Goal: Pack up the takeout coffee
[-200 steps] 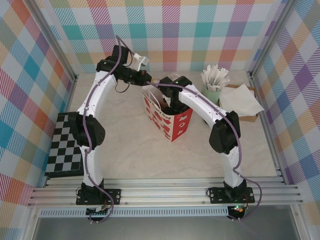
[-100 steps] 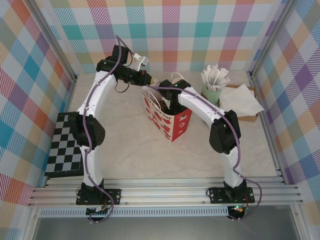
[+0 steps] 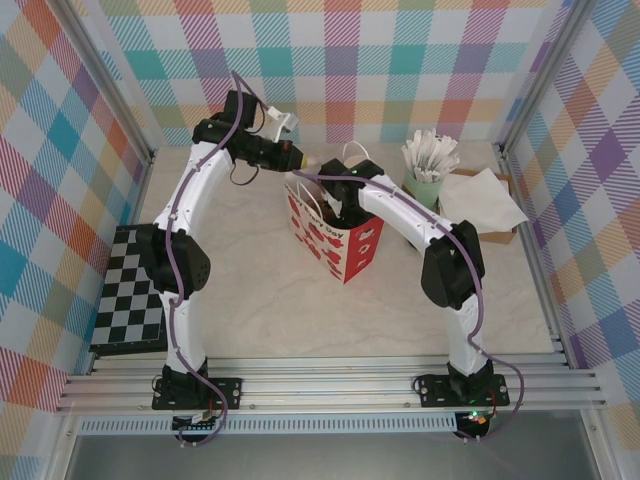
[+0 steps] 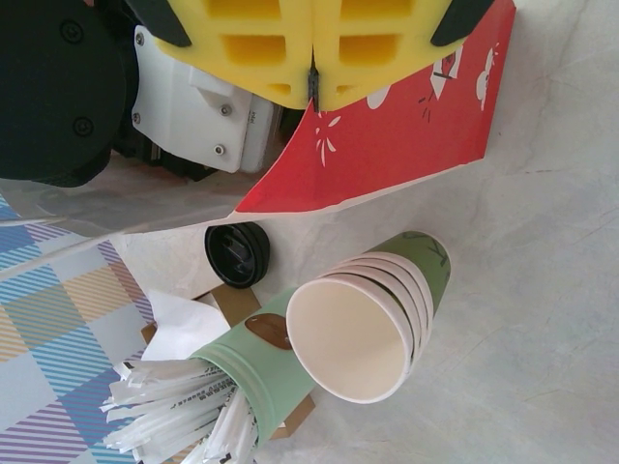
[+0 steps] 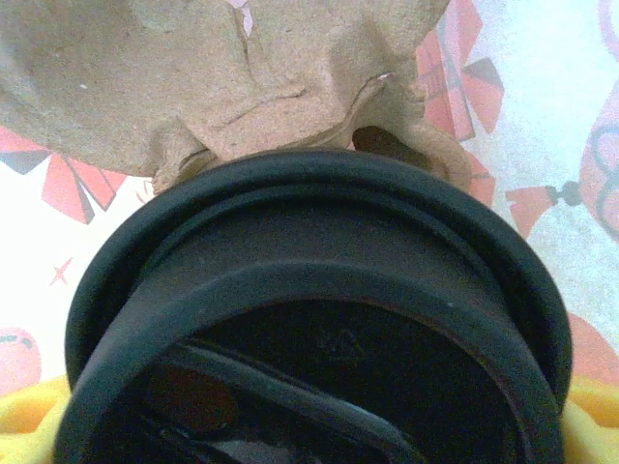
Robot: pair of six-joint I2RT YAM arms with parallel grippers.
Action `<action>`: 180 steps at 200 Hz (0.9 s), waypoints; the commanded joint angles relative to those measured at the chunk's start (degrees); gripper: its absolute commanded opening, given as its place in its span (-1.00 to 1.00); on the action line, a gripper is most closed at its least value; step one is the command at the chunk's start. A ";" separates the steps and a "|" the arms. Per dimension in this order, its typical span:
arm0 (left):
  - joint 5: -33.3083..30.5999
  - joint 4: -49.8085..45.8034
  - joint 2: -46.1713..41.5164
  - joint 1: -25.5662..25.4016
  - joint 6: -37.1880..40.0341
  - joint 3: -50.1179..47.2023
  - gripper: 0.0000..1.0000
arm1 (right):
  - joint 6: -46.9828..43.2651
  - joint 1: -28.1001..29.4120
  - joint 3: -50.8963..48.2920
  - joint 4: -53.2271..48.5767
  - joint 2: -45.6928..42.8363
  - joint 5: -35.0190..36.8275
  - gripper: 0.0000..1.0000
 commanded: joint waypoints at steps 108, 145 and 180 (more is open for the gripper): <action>0.74 1.37 0.36 0.11 -0.86 1.13 -1.00 | -3.52 -0.31 -3.72 5.40 -1.16 -1.82 0.12; 0.68 1.26 0.35 0.08 -0.80 1.13 -1.00 | -3.17 -0.31 -5.12 6.71 -1.33 -2.18 0.12; 0.73 1.19 0.33 0.11 -0.78 1.12 -1.00 | -2.59 -0.32 -6.84 7.92 -1.66 -2.43 0.11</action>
